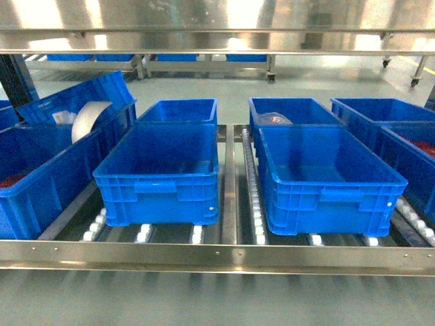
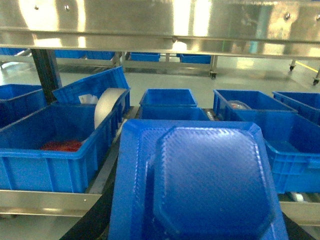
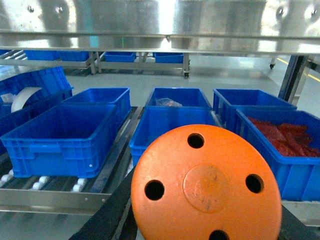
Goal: Sort blue parts and orange caps into right shelf containers
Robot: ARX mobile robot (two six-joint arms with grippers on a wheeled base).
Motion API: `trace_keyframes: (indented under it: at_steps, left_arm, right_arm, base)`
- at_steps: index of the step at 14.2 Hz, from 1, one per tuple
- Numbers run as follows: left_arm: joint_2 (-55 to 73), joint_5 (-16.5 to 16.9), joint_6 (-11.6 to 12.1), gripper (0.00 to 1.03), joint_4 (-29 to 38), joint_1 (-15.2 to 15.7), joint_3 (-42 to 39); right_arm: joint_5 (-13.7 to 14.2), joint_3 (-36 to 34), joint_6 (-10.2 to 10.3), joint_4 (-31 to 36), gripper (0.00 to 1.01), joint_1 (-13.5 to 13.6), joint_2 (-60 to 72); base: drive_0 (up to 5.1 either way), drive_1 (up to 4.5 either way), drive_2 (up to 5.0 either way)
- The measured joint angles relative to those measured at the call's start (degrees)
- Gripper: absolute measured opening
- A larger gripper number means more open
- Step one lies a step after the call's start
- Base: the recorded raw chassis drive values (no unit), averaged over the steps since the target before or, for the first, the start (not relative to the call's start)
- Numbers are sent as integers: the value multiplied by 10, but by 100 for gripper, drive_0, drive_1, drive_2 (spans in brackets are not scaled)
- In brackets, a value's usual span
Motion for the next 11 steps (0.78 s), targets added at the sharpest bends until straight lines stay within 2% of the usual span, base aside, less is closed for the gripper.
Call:
trace_keyframes:
  at_steps: [11]
  left_arm:
    - [0, 0, 0, 41, 0, 0, 0]
  right_arm:
    - [0, 0, 0, 0, 44, 0, 0]
  base:
    - [0, 0, 0]
